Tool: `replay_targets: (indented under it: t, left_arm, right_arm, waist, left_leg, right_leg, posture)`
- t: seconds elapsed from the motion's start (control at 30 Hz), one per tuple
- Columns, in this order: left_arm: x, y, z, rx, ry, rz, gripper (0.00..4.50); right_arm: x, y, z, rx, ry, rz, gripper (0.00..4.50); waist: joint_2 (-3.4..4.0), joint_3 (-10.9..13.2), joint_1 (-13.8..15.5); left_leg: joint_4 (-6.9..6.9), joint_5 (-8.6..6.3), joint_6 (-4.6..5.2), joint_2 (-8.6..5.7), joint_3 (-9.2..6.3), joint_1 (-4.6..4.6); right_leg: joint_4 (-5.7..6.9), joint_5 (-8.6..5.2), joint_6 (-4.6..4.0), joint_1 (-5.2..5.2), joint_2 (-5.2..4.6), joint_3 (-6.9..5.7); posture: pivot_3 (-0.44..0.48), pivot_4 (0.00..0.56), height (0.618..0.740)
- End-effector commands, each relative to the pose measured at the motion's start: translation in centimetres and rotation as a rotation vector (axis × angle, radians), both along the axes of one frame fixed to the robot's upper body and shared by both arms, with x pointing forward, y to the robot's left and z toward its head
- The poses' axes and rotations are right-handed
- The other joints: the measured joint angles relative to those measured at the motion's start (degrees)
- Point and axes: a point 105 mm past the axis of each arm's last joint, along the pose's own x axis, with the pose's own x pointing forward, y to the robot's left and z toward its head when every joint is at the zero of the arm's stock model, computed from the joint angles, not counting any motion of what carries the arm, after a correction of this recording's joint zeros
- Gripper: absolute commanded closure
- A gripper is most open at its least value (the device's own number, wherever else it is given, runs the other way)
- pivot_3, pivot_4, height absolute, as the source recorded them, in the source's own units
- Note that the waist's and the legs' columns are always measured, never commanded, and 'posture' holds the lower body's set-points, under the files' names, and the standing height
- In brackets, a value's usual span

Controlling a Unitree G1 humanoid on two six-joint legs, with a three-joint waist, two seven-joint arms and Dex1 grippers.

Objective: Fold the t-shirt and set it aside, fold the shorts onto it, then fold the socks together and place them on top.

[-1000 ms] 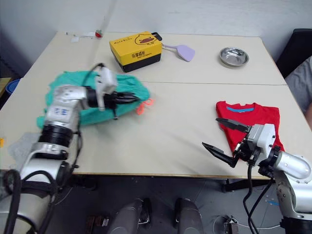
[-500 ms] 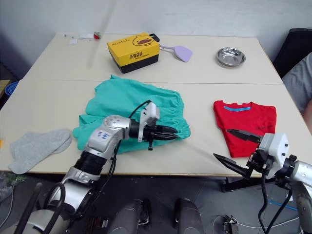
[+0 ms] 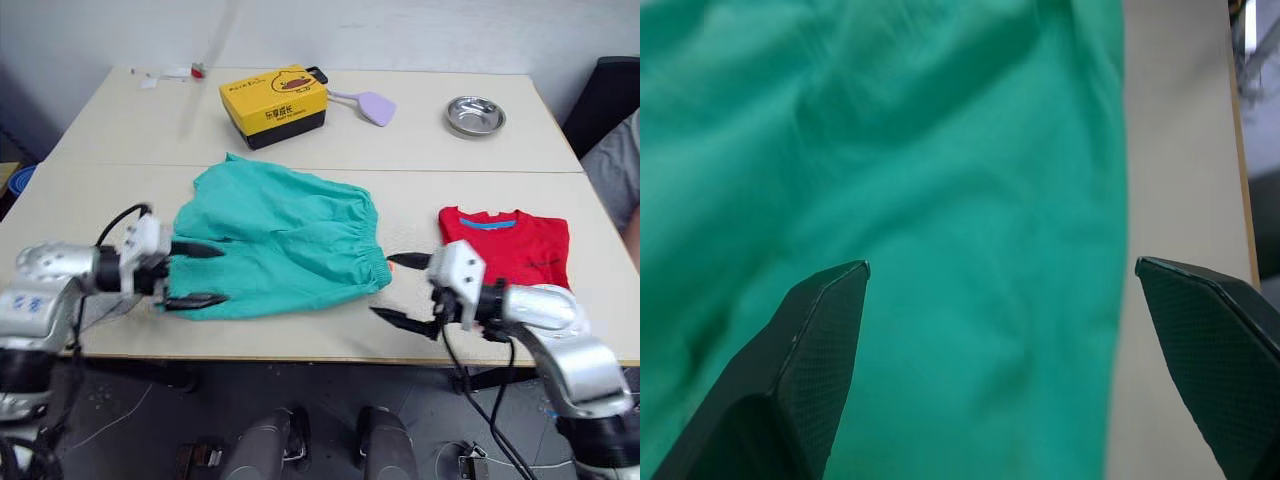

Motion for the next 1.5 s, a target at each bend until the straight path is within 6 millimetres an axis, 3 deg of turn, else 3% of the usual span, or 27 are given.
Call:
replay_targets:
  t: [0.03,0.17,0.27,0.53,0.7,0.73,1.0,1.17,1.37,1.5]
  left_arm:
    - [-1.3,-0.1,0.2,0.044,-0.079,-0.022,0.01]
    - [-1.5,0.1,-2.2,0.120,-0.103,0.041,0.01]
    - [-0.4,0.9,-3.6,0.183,-0.171,0.136,0.01]
    - [0.0,3.0,-4.0,0.251,-0.181,0.153,2.53]
    - [-1.2,2.1,-2.6,0.102,-0.077,0.114,4.21]
    - [-2.1,1.5,-2.2,0.061,-0.034,0.069,4.48]
    - [-8.0,-1.9,1.1,-0.106,0.248,-0.143,4.48]
    - [-11.6,-3.1,0.2,-0.080,0.489,-0.181,4.48]
    - [-13.3,-3.0,-0.4,-0.058,0.612,-0.178,4.48]
    - [-11.6,-2.2,1.7,-0.112,0.544,-0.156,4.48]
  right_arm:
    - [1.7,0.3,-1.3,-0.111,-0.110,-0.018,0.00]
    - [3.1,0.5,-2.9,-0.209,-0.142,-0.003,0.00]
    - [4.6,0.7,-3.0,-0.250,-0.178,-0.022,0.00]
    - [5.8,0.2,-2.5,-0.303,-0.239,0.008,2.75]
    - [4.8,-0.2,-1.7,-0.271,-0.233,0.067,4.50]
    - [4.4,-0.5,-1.5,-0.267,-0.233,0.083,4.50]
    - [1.2,-4.1,-2.2,-0.303,-0.188,0.195,4.50]
    - [-0.7,-6.0,-3.9,-0.332,-0.127,0.211,4.50]
    - [-3.3,-6.8,-4.9,-0.316,-0.033,0.265,4.50]
    - [-3.1,-6.7,-3.1,-0.206,-0.013,0.221,4.50]
  waist:
    - [0.00,0.01,-0.10]
    - [0.00,0.01,-0.20]
    - [0.02,0.01,-0.39]
    - [0.09,-0.02,-0.41]
    - [0.15,0.01,-0.56]
    - [0.15,0.01,-0.58]
    - [0.18,0.05,-0.29]
    - [0.23,0.08,-0.40]
    - [0.30,0.11,-0.30]
    - [0.31,0.12,-0.28]
  left_leg:
    - [-0.01,-0.01,0.00,0.00,0.02,-0.01]
    - [-0.03,0.00,-0.01,-0.01,0.02,-0.03]
    - [-0.04,0.02,-0.06,0.02,0.05,0.01]
    - [-0.04,0.08,-0.12,0.08,0.11,0.12]
    - [-0.06,0.08,-0.12,0.10,0.12,0.10]
    - [-0.06,0.09,-0.11,0.10,0.12,0.09]
    - [-0.02,0.04,-0.09,0.08,0.12,0.09]
    - [-0.06,0.04,-0.15,0.09,0.11,0.13]
    - [-0.02,0.00,-0.24,0.11,0.09,0.16]
    - [-0.01,-0.01,-0.22,0.12,0.04,0.15]
  right_leg:
    - [-0.05,0.02,0.04,-0.01,-0.01,0.01]
    - [-0.04,0.03,0.06,-0.02,-0.04,0.02]
    - [0.06,0.02,0.04,-0.05,0.01,0.03]
    - [0.24,0.00,0.00,-0.07,0.05,0.06]
    - [0.26,0.00,-0.01,-0.09,0.08,0.06]
    - [0.25,0.00,-0.01,-0.10,0.10,0.05]
    - [0.14,-0.04,0.04,-0.01,0.09,0.06]
    - [0.16,-0.06,0.02,-0.01,0.12,0.09]
    - [0.20,-0.17,-0.02,-0.01,0.16,0.07]
    - [0.19,-0.19,-0.06,-0.01,0.13,0.08]
  posture:
    - [0.000,0.150,0.740]
    - [0.000,0.150,0.740]
    - [0.000,0.150,0.740]
    - [0.000,0.150,0.740]
    - [0.000,0.150,0.740]
    - [0.000,0.150,0.740]
    - [0.000,0.150,0.740]
    - [0.000,0.150,0.740]
    - [0.000,0.150,0.740]
    - [0.000,0.150,0.740]
